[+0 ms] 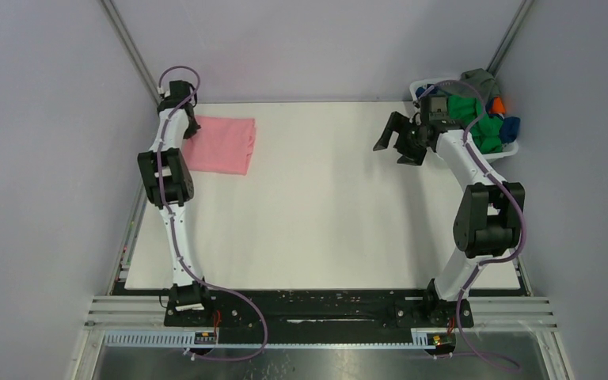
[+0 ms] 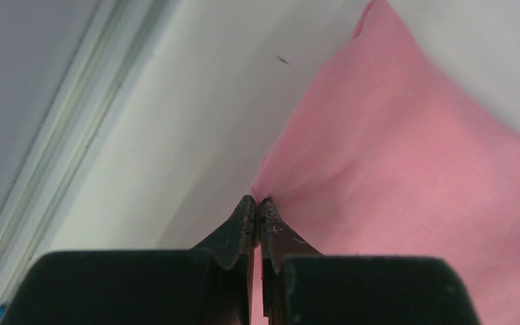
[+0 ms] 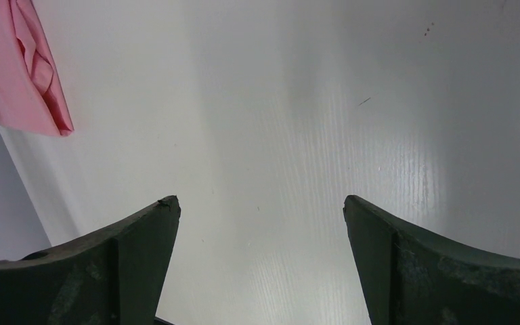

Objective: Fold and stack the t-shirts
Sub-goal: Put the neatly folded tshirt into the corner of the board with the left arm, then reset both arms

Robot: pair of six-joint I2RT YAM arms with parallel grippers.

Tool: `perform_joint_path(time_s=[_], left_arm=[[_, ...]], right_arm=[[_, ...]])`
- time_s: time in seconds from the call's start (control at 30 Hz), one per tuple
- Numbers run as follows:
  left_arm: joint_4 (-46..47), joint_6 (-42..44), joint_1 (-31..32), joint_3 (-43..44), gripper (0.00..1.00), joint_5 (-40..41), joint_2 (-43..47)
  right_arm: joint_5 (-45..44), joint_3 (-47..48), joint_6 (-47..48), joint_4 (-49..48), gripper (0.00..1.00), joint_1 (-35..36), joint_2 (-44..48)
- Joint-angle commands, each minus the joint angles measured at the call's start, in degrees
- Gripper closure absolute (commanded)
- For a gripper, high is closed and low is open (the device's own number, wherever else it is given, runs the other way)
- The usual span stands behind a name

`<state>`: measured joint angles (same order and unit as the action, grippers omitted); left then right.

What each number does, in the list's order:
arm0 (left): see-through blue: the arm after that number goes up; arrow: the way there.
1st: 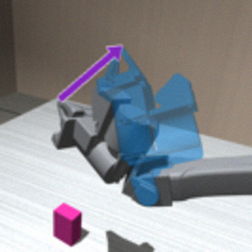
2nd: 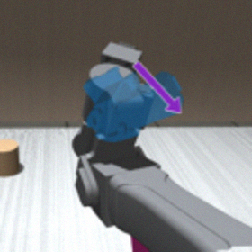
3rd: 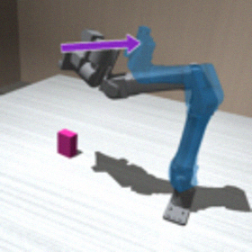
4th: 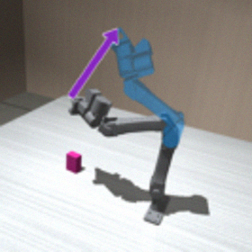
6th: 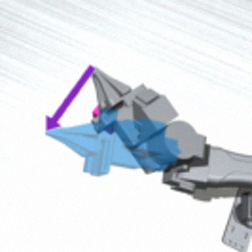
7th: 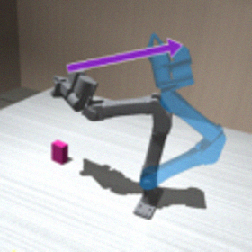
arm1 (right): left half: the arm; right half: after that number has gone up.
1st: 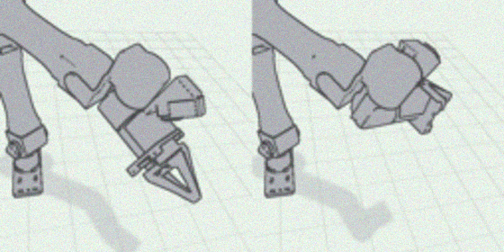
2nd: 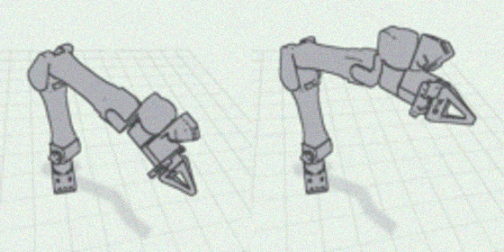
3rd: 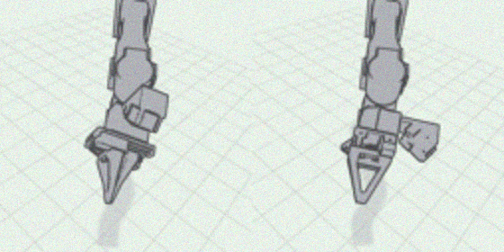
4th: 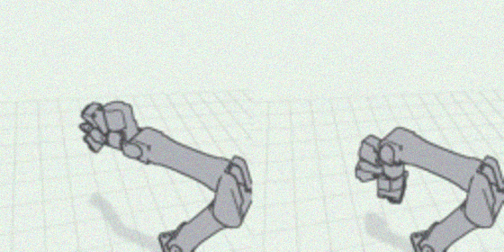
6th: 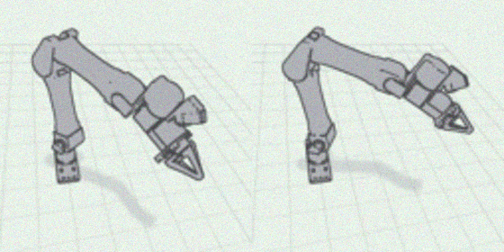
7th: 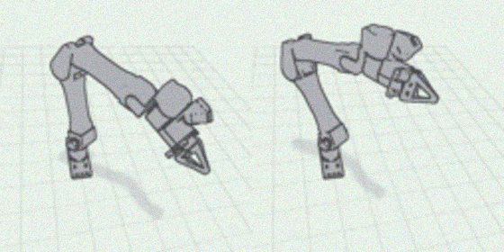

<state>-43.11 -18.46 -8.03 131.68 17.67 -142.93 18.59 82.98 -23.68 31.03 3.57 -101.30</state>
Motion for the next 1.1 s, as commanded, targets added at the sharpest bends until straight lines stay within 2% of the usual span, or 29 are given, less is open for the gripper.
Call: perform_joint_path(time_s=[0.0,0.2,0.23,0.33,0.37,0.43,0.5,0.53,0.63,0.73,0.8,0.97,1.07], left_arm=[[5.14,-1.55,-1.05,3.61,1.0,3.18,-0.23],[6.24,-6.96,-0.97,2.66,1.0,17.23,0.83],[6.71,-7.0,-1.01,2.61,0.93,17.99,1.07],[8.01,-6.45,-0.98,2.59,0.57,18.12,2.42],[7.96,-6.81,-0.87,2.44,0.5,17.7,3.18],[7.85,-8.04,-0.84,0.92,0.43,15.01,5.62],[8.09,-9.17,-0.44,-2.35,0.05,13.59,9.53],[8.39,-9.2,-0.1,-4.23,0.01,12.88,11.51],[8.26,-9.65,1.21,-9.75,0.01,6.59,17.72],[8.57,-11.76,3.93,-19.32,0.01,0.19,26.37],[10.72,-12.58,7.32,-27.84,0.01,-2.13,33.81],[22.96,-13.48,19.33,-57.59,0.01,-4.6,57.48],[24.58,-16.34,23.52,-68.75,0.01,-6.46,67.06]], right_arm=[[-3.3,3.19,1.6,0.91,0.0,0.04,2.8],[-7.16,2.49,2.8,1.13,0.01,0.03,4.39],[-7.45,2.27,3.11,1.14,0.01,0.07,4.6],[-7.78,1.65,3.9,1.25,0.0,0.03,4.99],[-7.47,1.66,4.05,1.36,0.01,0.07,4.97],[-7.11,1.66,4.18,1.66,0.0,0.03,4.96],[-6.87,1.34,4.17,1.56,0.01,0.03,5.37],[-6.82,1.0,4.17,1.25,0.01,0.01,5.95],[-7.33,-1.45,4.17,-0.86,0.01,0.03,8.24],[-9.24,-5.68,3.74,-2.46,0.01,0.03,11.33],[-10.03,-9.36,2.41,-3.25,0.0,0.03,13.86],[-13.8,-22.25,0.01,-6.33,0.0,0.03,22.14],[-13.96,-29.76,-0.81,-8.06,0.01,0.03,27.85]])
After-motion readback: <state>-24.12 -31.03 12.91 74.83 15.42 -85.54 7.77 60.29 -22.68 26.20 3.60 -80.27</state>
